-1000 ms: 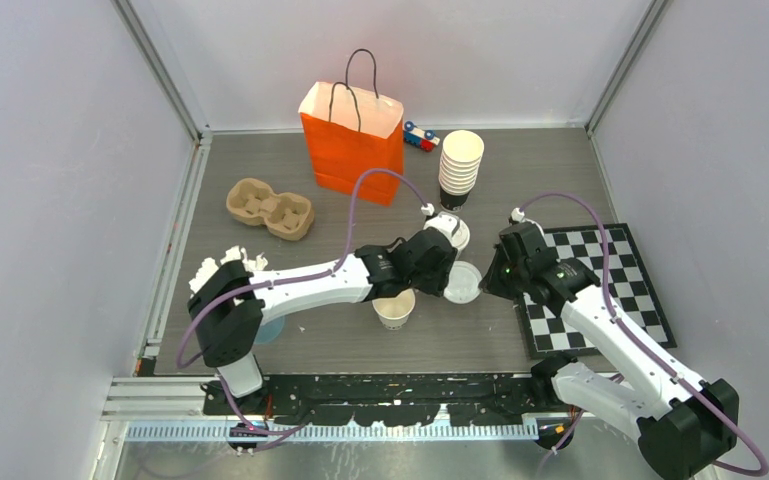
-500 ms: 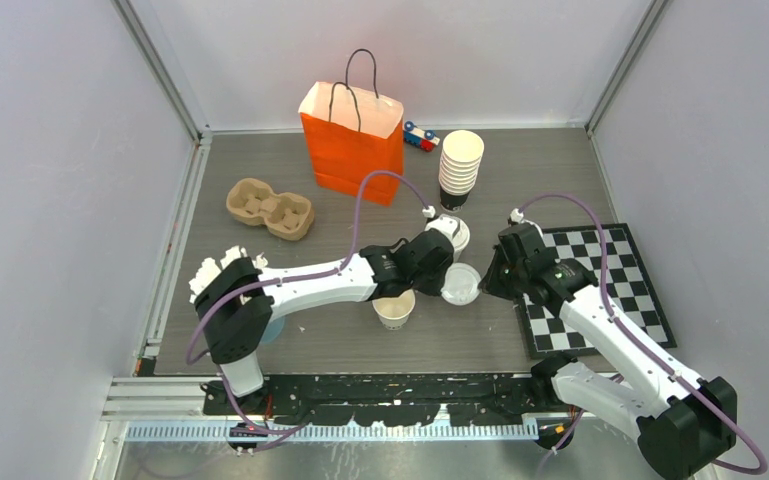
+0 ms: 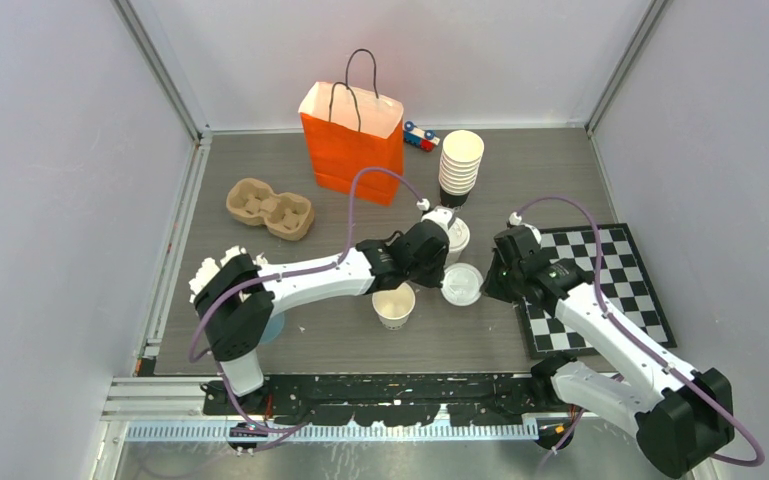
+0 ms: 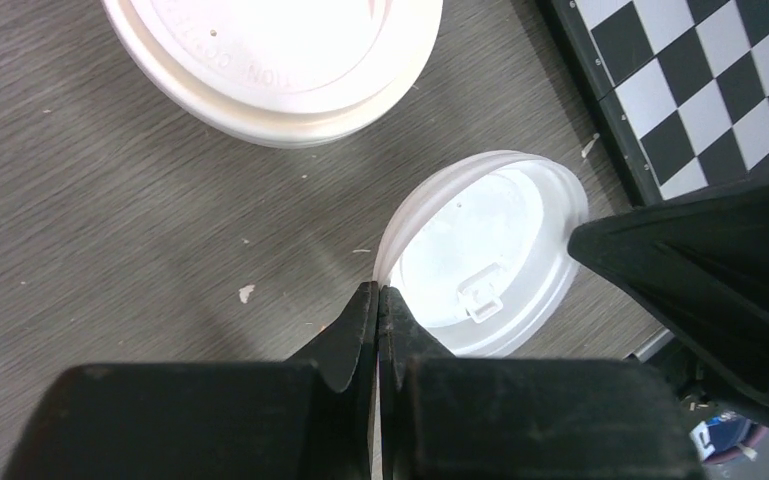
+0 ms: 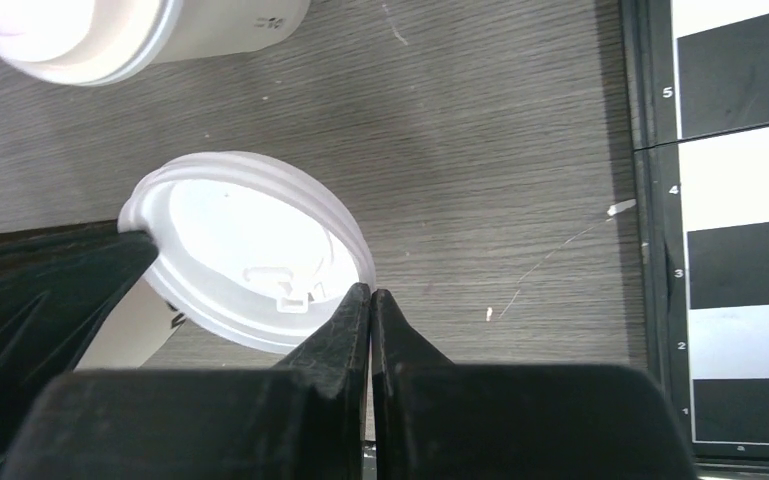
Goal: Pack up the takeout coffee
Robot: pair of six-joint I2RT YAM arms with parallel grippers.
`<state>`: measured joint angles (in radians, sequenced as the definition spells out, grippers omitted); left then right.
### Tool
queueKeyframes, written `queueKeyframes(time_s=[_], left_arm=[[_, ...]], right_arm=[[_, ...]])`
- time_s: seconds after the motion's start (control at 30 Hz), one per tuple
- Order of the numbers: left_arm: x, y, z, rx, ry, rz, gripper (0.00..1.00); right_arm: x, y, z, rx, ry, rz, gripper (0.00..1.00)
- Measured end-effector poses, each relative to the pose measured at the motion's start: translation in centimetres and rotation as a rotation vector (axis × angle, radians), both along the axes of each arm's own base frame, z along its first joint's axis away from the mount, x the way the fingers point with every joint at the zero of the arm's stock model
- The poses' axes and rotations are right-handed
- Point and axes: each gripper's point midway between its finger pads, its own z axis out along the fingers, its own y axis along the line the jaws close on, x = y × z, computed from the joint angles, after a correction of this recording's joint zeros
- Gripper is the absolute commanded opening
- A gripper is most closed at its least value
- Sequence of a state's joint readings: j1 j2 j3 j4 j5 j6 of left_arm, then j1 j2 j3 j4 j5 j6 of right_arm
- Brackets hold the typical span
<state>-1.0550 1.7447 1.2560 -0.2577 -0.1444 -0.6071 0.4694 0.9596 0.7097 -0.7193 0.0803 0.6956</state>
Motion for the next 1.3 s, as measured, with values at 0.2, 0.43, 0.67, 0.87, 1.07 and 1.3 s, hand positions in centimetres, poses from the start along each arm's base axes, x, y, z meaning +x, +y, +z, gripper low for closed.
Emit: queueKeyframes(time_s=[0.2, 0.43, 0.67, 0.87, 1.07, 1.3], left_arm=[[0.0, -0.3, -0.3, -0.016, 0.026, 0.018, 0.00], [0.0, -0.3, -3.8, 0.046, 0.079, 0.041, 0.00], [0.2, -0.3, -3.7, 0.053, 0.089, 0.051, 0.00], [0.4, -0.5, -3.3, 0.044, 0.088, 0.050, 0.00], [0.3, -0.3, -3.3, 0.038, 0.114, 0.044, 0.00], [1.0, 0.7, -2.9, -0.031, 0.162, 0.061, 0.00]], right_arm=[[0.7, -0.8, -1.1, -0.051, 0.016, -0.058, 0.23], [0.6, -1.3, -2.1, -0.080, 0.042, -0.086, 0.47], [0.7, -1.6, -1.0, -0.068, -0.004, -0.096, 0.55], [0.5, -1.7, -0.6, -0.061, -0.014, -0.098, 0.56], [0.4, -1.8, 0.9, -0.020, -0.068, -0.120, 0.56], [0.9, -3.5, 2.8, -0.001, -0.192, -0.211, 0.49]])
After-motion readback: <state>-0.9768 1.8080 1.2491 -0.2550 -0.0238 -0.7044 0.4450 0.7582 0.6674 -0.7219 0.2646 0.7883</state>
